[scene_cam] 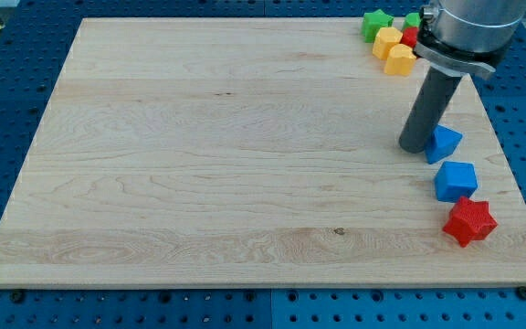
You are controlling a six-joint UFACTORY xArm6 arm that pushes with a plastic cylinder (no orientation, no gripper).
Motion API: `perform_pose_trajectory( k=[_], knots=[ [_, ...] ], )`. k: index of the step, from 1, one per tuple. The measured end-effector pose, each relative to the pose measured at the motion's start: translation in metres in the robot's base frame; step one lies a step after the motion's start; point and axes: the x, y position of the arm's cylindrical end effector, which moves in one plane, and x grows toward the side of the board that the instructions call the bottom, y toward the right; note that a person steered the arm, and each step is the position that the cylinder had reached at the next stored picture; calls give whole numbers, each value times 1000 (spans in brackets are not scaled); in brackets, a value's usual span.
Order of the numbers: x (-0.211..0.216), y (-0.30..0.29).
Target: Move the yellow hexagon closer to the blue triangle
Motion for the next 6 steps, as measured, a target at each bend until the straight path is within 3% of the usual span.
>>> perform_pose_trajectory(
  k=[3, 6],
  knots=[
    [-141, -77],
    [-261, -52]
  ],
)
